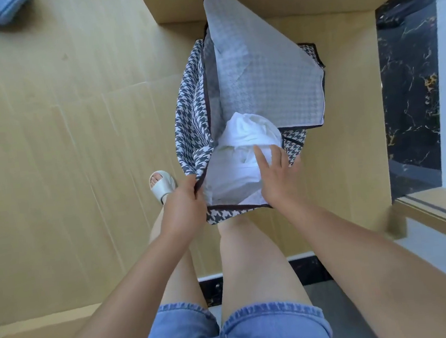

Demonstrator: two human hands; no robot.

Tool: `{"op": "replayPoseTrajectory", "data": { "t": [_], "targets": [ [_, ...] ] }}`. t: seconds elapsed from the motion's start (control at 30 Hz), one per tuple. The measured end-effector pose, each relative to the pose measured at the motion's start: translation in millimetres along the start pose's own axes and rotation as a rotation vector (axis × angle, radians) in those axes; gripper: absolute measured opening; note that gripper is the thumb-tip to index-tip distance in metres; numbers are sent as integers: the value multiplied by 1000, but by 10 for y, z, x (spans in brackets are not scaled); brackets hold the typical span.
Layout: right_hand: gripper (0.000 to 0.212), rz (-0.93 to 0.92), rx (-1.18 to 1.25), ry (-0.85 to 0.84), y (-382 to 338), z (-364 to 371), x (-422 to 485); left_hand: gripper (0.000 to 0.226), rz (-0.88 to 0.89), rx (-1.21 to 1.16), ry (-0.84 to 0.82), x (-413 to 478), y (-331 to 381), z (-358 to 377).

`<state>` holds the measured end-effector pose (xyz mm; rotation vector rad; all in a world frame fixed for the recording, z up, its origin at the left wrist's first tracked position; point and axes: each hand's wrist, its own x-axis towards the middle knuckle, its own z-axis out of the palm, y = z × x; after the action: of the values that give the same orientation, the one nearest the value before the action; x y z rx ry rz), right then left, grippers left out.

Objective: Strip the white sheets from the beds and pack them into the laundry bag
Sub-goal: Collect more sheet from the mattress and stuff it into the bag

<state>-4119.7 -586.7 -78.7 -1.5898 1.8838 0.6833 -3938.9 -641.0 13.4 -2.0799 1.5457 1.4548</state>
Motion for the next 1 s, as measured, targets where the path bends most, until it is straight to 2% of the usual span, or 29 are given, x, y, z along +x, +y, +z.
{"op": "replayPoseTrajectory", "data": {
  "t": [0.07, 0.1, 0.13, 0.17, 0.23, 0.3, 0.37, 0.5, 0.6, 0.7, 0.83, 0.9, 1.0],
  "targets": [
    [98, -20, 160, 175, -8, 104, 43, 13, 34, 74, -23, 16, 73, 41],
    [97, 8, 232, 303, 8, 168, 67, 13, 52, 113, -38, 29, 122, 60],
    [95, 71, 285, 357, 28, 198, 79, 13, 67, 147, -56, 47, 173, 74],
    [92, 169, 314, 313, 63, 201, 86, 13, 81, 170, -71, 72, 218, 89],
    [78, 419, 505, 34, 145, 179, 119, 14, 102, 198, -87, 129, 274, 109],
    [46, 547, 745, -273, 232, 124, 179, 17, 105, 230, -98, 190, 324, 120],
    [18, 587, 904, -290, 303, 23, 245, 17, 104, 252, -91, 245, 389, 147],
    [20, 630, 1251, -36, 349, -127, 163, 14, 159, 228, -27, 290, 601, 194],
    [27, 616, 1362, 139, 193, -244, -202, 26, 269, 114, 76, 197, 770, 98],
    [33, 723, 1509, 319, 126, -413, -864, 28, 360, 26, 102, -78, 907, -96],
    [30, 949, 1726, 448, 192, -429, -1676, 21, 378, -92, 153, -471, 851, -396],
    [31, 1014, 1755, 453, 225, -389, -1810, 23, 357, -66, 182, -532, 773, -412],
    [29, 934, 1609, 275, 283, -263, -1729, 20, 292, 130, 72, -502, 667, -141]
  ]
}}
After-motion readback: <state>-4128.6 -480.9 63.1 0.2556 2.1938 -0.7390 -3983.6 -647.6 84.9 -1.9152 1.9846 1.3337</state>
